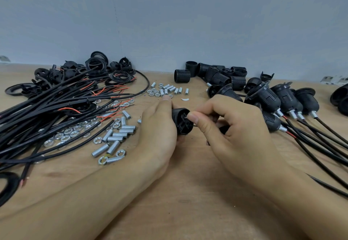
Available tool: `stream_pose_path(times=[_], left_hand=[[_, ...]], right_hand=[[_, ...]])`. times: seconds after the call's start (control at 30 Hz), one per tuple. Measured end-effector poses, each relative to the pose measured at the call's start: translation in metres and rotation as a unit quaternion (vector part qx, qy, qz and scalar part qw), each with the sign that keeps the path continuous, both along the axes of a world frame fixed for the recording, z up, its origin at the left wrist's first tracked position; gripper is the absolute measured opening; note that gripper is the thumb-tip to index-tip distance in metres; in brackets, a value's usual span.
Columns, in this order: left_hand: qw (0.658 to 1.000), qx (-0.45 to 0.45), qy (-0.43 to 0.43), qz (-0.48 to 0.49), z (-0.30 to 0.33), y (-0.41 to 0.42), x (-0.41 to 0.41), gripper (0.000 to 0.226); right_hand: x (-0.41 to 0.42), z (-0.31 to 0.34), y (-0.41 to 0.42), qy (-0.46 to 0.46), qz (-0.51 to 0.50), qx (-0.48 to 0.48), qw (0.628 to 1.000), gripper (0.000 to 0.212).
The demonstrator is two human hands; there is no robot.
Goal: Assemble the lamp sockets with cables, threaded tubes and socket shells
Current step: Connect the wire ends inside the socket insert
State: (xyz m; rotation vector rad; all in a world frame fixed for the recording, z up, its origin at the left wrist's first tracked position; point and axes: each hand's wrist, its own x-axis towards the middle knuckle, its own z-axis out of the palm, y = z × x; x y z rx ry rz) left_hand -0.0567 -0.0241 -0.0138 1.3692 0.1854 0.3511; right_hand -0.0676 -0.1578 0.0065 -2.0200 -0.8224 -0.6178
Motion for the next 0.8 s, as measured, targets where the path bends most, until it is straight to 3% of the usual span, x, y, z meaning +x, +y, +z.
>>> stream_pose_path(times=[0.17,0.37,0.5,0.8], left_hand=[[0.997,0.060,-0.011,0.037,-0.0010,-0.0025,0.0002,0.040],[0.994,0.095,-0.009,0.061,-0.0032,-0.0041,-0.0006,0.040],[0.989,0.124,-0.003,0.083,-0.0025,-0.0054,-0.0023,0.040],[0.992,0.082,0.025,0.089,0.0003,-0.0020,-0.0011,0.039]], right_hand=[[0.0014,0.0005,0.0000,-0.058,-0.024,-0.043,0.997,0.017],[0.0002,-0.0022,0.0017,-0.106,-0.033,-0.072,0.991,0.016],[0.0000,-0.0050,0.0018,-0.096,-0.036,-0.072,0.992,0.016],[-0.0013,-0.0010,-0.0014,-0.069,0.003,-0.104,0.992,0.009]])
